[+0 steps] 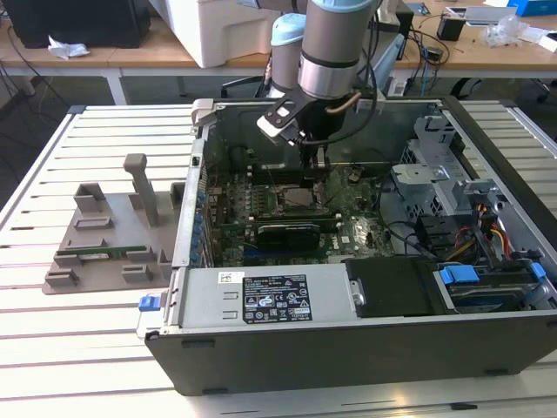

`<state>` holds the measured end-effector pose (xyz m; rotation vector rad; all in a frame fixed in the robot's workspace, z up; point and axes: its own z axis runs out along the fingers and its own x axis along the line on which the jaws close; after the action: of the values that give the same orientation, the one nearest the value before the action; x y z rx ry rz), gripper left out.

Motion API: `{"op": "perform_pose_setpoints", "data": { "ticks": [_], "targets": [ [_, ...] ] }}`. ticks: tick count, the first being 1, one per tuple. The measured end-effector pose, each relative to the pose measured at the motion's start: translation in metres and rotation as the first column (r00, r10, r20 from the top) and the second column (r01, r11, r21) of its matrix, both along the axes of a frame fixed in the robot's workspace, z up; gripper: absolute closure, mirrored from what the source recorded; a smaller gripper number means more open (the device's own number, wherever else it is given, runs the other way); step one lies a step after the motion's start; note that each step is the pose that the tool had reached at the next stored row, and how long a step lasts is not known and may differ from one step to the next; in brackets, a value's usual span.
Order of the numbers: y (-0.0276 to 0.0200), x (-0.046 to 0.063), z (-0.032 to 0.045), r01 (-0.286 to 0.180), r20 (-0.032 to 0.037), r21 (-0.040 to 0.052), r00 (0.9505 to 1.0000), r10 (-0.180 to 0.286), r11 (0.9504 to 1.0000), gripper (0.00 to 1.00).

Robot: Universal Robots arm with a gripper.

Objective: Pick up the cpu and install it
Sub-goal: 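Place the cpu into insertion slot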

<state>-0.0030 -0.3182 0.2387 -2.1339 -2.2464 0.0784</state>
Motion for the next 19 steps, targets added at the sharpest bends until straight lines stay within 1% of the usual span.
{"op": "perform_pose_setpoints", "data": {
  "ticks": [1, 2, 3, 4, 5, 7, 9, 10, 11, 12, 14, 19],
  "targets": [
    [0.0000, 0.000, 0.0024, 0.000, 0.0000, -0.0001, 1.0000, 0.000, 1.0000, 0.89],
    [0.0000, 0.000, 0.0072, 0.000, 0.0000, 0.0000, 1.0000, 0.000, 1.0000, 0.89],
    [0.0000, 0.000, 0.0096, 0.000, 0.0000, 0.0001, 1.0000, 0.000, 1.0000, 0.89],
    [0.0000, 0.000, 0.0137, 0.000, -0.0001, -0.0001, 1.0000, 0.000, 1.0000, 0.89],
    [0.0000, 0.000, 0.0212, 0.000, 0.0000, 0.0000, 1.0000, 0.000, 1.0000, 0.89],
    [0.0000, 0.000, 0.0337, 0.000, 0.0000, -0.0001, 1.0000, 0.000, 1.0000, 0.89],
    [0.0000, 0.000, 0.0442, 0.000, 0.0001, 0.0000, 1.0000, 0.000, 1.0000, 0.89],
    [0.0000, 0.000, 0.0480, 0.000, 0.0002, 0.0000, 1.0000, 0.000, 1.0000, 0.89],
    [0.0000, 0.000, 0.0550, 0.000, 0.0003, 0.0000, 1.0000, 0.000, 1.0000, 0.89],
    [0.0000, 0.000, 0.0637, 0.000, 0.0004, 0.0000, 1.0000, 0.000, 1.0000, 0.89],
    [0.0000, 0.000, 0.0667, 0.000, 0.0005, 0.0001, 1.0000, 0.000, 1.0000, 0.89],
    [0.0000, 0.000, 0.0668, 0.000, 0.0004, 0.0001, 1.0000, 0.000, 1.0000, 0.89]
  ]
}}
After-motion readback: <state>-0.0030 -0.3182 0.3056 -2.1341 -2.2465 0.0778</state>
